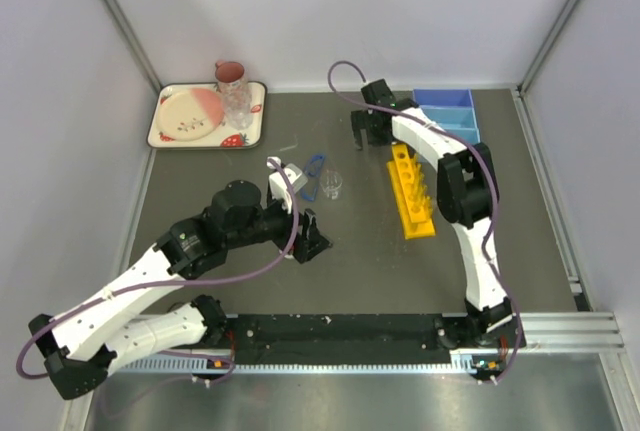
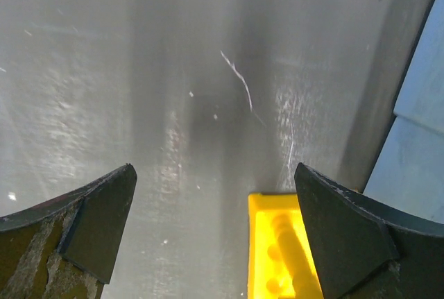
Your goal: Organize the chemistry lab equipment
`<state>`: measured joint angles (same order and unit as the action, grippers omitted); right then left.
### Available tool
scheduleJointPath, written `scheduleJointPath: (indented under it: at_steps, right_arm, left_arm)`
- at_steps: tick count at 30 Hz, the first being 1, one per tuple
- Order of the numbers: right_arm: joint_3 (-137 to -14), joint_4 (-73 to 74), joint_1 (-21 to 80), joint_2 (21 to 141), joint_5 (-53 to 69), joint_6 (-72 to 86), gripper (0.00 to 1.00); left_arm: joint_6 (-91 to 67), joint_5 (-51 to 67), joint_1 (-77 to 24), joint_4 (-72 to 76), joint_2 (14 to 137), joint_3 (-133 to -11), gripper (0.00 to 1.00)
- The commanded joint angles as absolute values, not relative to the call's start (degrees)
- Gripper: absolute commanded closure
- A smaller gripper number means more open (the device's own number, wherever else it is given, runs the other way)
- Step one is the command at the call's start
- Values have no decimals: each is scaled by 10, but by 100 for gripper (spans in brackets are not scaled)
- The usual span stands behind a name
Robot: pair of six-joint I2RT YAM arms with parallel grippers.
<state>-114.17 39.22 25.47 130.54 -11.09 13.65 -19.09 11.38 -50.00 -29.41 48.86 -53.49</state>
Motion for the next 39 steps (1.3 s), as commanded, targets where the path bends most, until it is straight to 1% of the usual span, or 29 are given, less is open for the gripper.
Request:
scheduleJointPath:
  at_steps: [1,10,21,25,31,35,39]
  right_arm:
    - [-1086,380,258,1242,-131,146,1]
    - [-950,343,258,1156,-162,149,1]
    - [-785,309,258,1010,-190,153,1]
    - [-793,306,258,999,-208,137,1]
    - [-863,319,280,983,-221,113,1]
    - [-891,343,329,976,-236,100,1]
    - [-869,362,366,955,-231,115,1]
  left_arm:
    - [-188,122,-497,-266,473,-529,1]
    - [-203,130,-497,-273,449,-525,1]
    - [-209,127,-497,-287,420,-527,1]
    - [-208,122,-497,-292,417,-526,1]
    - [-209,113,-497,-299,413,-522,1]
    - [-212,107,-497,-302,409,-521,1]
    - [-214,106,-497,-303,407,-522,1]
